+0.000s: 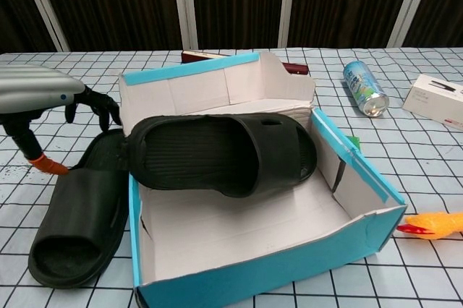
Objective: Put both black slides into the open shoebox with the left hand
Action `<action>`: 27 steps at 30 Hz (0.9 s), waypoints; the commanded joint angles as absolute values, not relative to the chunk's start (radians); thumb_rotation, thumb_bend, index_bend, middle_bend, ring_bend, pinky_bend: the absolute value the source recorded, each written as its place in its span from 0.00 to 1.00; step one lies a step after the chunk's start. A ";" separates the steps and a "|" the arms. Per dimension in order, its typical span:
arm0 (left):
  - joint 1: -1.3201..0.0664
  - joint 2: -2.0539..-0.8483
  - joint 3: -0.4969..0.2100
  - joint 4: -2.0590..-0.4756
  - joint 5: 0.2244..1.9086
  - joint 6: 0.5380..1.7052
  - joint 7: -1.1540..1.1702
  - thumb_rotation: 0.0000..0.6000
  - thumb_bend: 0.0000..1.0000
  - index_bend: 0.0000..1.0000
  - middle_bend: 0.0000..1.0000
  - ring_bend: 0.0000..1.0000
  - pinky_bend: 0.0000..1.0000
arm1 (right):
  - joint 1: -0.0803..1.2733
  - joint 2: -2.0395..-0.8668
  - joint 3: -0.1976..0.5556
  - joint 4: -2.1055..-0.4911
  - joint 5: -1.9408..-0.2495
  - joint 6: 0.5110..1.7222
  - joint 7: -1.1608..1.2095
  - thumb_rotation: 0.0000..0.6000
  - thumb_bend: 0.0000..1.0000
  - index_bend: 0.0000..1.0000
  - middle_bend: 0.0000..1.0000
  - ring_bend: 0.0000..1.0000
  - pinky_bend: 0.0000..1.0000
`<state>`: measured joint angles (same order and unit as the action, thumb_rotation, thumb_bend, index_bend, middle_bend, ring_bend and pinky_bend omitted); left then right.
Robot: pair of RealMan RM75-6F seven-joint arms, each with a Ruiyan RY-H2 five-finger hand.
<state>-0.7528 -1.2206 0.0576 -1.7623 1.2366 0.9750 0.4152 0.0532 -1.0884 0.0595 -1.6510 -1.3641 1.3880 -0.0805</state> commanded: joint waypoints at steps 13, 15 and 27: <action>-0.785 -1.310 -0.004 -1.684 1.168 0.965 0.555 1.00 0.15 0.16 0.28 0.22 0.37 | 0.055 -1.087 0.059 -1.649 -1.364 1.384 -0.077 1.00 0.16 0.00 0.05 0.09 0.07; -0.791 -1.324 -0.013 -1.663 1.158 0.963 0.572 1.00 0.15 0.16 0.28 0.22 0.37 | 0.055 -1.088 0.058 -1.649 -1.364 1.384 -0.080 1.00 0.16 0.00 0.05 0.09 0.07; -0.833 -1.379 -0.058 -1.614 1.133 0.968 0.662 1.00 0.15 0.17 0.28 0.22 0.37 | 0.060 -1.092 0.060 -1.651 -1.352 1.374 -0.093 1.00 0.16 0.00 0.05 0.09 0.07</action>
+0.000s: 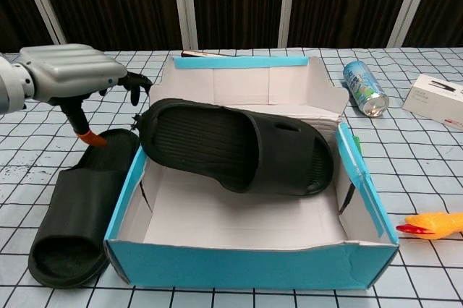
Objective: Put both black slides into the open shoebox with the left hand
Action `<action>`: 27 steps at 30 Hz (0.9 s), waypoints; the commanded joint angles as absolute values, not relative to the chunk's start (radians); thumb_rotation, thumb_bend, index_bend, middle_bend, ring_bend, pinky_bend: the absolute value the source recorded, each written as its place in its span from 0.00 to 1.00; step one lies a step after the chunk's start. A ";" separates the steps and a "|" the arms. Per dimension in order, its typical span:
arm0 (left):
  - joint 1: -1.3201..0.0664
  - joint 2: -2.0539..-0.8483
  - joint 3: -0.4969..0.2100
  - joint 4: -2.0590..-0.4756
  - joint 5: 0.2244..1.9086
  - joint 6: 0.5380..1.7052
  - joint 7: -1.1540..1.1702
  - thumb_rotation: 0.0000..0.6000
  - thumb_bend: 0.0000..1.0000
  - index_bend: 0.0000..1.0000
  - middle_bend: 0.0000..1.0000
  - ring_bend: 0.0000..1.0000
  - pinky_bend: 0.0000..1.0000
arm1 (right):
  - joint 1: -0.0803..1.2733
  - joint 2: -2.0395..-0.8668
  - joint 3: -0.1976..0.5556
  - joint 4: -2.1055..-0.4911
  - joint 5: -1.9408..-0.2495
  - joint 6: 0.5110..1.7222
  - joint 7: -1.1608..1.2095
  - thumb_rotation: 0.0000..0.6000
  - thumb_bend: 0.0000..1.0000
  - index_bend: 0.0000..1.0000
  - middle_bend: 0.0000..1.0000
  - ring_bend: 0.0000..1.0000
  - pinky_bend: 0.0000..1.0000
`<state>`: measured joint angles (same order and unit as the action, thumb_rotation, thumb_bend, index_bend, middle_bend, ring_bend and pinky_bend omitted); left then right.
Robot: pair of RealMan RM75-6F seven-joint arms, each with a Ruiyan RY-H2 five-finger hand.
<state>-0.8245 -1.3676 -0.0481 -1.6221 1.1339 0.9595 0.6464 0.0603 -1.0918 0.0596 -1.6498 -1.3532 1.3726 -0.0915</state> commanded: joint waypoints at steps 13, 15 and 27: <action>-0.795 -1.234 -0.013 -1.801 1.139 0.995 0.696 1.00 0.15 0.17 0.29 0.22 0.36 | 0.060 -1.091 0.060 -1.649 -1.357 1.375 -0.085 1.00 0.16 0.00 0.05 0.09 0.07; -0.781 -1.180 0.000 -1.869 1.126 1.010 0.717 1.00 0.15 0.17 0.29 0.22 0.36 | 0.061 -1.091 0.058 -1.652 -1.359 1.374 -0.087 1.00 0.16 0.00 0.05 0.09 0.07; -0.671 -0.955 0.124 -2.130 1.142 1.078 0.769 1.00 0.13 0.13 0.29 0.22 0.36 | 0.058 -1.090 0.054 -1.658 -1.369 1.383 -0.089 1.00 0.16 0.00 0.05 0.09 0.07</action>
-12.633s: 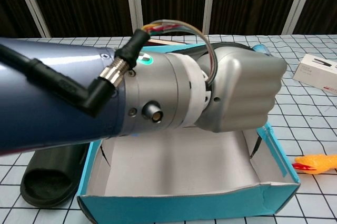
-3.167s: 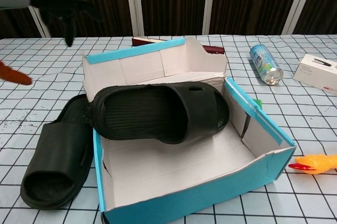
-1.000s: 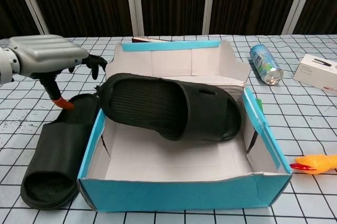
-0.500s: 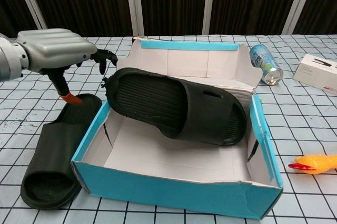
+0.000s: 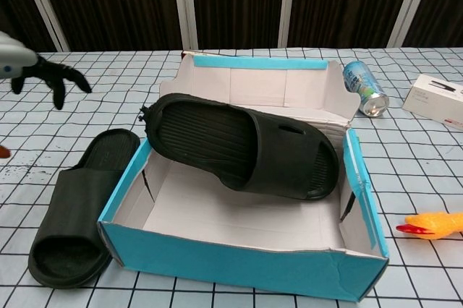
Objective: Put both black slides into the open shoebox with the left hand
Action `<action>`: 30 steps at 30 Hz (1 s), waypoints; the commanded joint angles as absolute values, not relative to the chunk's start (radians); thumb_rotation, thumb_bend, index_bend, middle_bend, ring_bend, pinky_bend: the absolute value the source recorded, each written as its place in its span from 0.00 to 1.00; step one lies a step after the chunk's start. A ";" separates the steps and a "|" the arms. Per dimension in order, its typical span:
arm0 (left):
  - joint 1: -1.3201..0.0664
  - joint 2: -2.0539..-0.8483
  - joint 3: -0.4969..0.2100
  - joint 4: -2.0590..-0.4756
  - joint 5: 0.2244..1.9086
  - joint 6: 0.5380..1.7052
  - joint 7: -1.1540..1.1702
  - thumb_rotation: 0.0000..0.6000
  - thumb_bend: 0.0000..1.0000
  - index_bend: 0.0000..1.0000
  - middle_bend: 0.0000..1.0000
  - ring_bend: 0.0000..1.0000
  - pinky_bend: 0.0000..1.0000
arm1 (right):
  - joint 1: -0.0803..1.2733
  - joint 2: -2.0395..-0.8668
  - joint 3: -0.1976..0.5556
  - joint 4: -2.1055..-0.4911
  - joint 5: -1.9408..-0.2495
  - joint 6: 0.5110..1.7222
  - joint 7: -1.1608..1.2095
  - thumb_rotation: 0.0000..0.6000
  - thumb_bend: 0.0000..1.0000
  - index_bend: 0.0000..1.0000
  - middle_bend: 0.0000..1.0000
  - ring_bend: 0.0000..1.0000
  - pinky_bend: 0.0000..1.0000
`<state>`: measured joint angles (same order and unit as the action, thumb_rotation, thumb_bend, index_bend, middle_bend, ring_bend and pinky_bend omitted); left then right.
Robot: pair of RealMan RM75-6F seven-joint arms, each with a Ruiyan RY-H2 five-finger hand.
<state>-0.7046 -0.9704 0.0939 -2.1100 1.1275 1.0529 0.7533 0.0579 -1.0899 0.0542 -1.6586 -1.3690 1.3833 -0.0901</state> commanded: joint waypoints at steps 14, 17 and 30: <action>-0.491 -1.167 0.158 -1.875 1.379 1.245 0.692 1.00 0.13 0.12 0.28 0.22 0.36 | 0.056 -1.087 0.050 -1.657 -1.377 1.383 -0.078 1.00 0.16 0.00 0.05 0.09 0.07; -0.478 -1.200 0.165 -1.829 1.405 1.233 0.660 1.00 0.13 0.12 0.27 0.22 0.36 | 0.057 -1.086 0.050 -1.658 -1.378 1.382 -0.076 1.00 0.16 0.00 0.05 0.09 0.07; -0.447 -1.254 0.170 -1.753 1.518 1.227 0.538 0.52 0.04 0.02 0.19 0.16 0.32 | 0.058 -1.086 0.048 -1.660 -1.381 1.381 -0.078 1.00 0.16 0.00 0.05 0.09 0.07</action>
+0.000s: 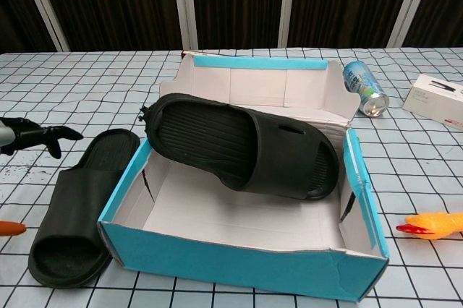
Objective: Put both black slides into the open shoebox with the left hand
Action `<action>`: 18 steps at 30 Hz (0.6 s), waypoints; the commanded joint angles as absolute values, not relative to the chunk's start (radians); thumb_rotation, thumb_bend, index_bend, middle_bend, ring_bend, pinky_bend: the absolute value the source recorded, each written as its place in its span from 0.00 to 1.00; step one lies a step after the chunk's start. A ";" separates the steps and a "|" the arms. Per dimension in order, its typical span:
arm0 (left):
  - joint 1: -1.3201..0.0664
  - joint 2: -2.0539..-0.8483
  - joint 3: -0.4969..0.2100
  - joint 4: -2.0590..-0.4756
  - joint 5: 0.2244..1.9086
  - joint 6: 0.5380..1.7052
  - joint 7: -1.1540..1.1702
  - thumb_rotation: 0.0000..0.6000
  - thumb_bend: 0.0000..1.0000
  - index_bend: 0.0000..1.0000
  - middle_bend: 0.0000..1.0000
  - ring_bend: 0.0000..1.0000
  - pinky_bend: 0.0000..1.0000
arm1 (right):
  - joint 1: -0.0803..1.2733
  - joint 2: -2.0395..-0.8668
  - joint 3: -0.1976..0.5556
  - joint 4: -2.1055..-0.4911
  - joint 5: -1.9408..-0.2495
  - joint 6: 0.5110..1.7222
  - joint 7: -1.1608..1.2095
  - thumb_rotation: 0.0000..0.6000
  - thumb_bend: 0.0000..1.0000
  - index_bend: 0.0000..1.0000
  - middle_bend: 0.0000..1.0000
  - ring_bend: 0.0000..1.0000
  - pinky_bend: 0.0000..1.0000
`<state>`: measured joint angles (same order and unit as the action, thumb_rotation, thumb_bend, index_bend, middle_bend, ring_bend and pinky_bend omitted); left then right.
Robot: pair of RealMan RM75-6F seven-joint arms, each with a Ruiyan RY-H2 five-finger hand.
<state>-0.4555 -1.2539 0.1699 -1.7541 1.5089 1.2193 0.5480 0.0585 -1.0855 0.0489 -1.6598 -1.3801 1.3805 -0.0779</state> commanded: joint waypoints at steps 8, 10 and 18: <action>-0.436 -1.249 0.170 -1.766 1.503 1.192 0.558 0.40 0.00 0.00 0.13 0.10 0.27 | 0.060 -1.084 0.046 -1.661 -1.385 1.378 -0.075 1.00 0.16 0.00 0.05 0.09 0.07; -0.433 -1.260 0.162 -1.759 1.501 1.192 0.567 0.40 0.00 0.00 0.13 0.10 0.27 | 0.059 -1.084 0.045 -1.662 -1.386 1.378 -0.076 1.00 0.16 0.00 0.05 0.09 0.07; -0.436 -1.313 0.136 -1.717 1.491 1.158 0.604 0.40 0.07 0.00 0.14 0.10 0.27 | 0.061 -1.080 0.045 -1.661 -1.381 1.371 -0.067 1.00 0.16 0.00 0.05 0.09 0.07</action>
